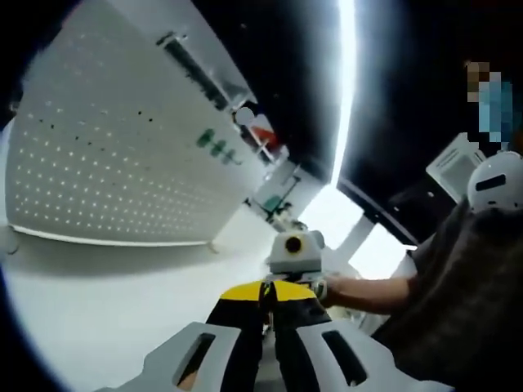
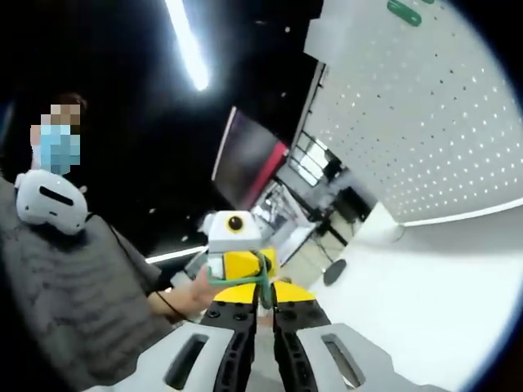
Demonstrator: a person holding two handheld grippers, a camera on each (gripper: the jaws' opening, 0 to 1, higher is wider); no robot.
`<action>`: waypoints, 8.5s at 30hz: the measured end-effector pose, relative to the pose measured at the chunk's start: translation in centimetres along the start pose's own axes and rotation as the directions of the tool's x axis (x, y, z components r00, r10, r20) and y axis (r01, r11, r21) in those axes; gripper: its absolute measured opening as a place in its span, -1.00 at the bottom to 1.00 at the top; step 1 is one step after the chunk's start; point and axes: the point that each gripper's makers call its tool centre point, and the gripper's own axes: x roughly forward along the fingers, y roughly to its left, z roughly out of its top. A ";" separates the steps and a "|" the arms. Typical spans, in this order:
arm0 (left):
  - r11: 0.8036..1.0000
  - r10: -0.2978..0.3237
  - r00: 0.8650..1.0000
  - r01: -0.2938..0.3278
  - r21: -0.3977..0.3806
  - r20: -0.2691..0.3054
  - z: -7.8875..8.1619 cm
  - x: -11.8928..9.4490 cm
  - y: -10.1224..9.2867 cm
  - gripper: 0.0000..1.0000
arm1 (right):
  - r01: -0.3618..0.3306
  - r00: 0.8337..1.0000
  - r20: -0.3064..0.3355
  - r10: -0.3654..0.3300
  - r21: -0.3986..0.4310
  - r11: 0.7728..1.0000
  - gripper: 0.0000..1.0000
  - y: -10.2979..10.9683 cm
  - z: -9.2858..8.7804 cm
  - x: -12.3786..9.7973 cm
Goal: Insert the hook assembly into the mounting plate slot until the hook locks in place.
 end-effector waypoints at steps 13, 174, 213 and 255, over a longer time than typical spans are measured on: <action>0.977 0.193 0.981 -0.193 0.090 0.007 0.3 -1.3 3.2 -0.96 | 0.293 0.949 -0.024 -0.316 -0.308 0.905 -0.96 -3.7 0.7 -1.2; 0.898 0.352 0.934 -0.357 0.258 0.069 0.9 -0.2 3.4 0.96 | 0.595 0.732 0.130 -0.668 -0.600 0.535 -1.00 -4.2 6.2 -1.2; 0.891 0.385 0.922 -0.384 0.242 0.044 0.6 -0.6 4.3 1.00 | 0.805 0.544 0.418 -0.727 -0.506 0.312 -1.00 -8.6 16.9 -11.0; 0.885 0.419 0.908 -0.410 0.222 0.010 -0.1 -0.7 5.8 1.00 | 0.944 0.267 0.671 -0.692 -0.327 0.048 -1.00 -10.7 27.4 -22.0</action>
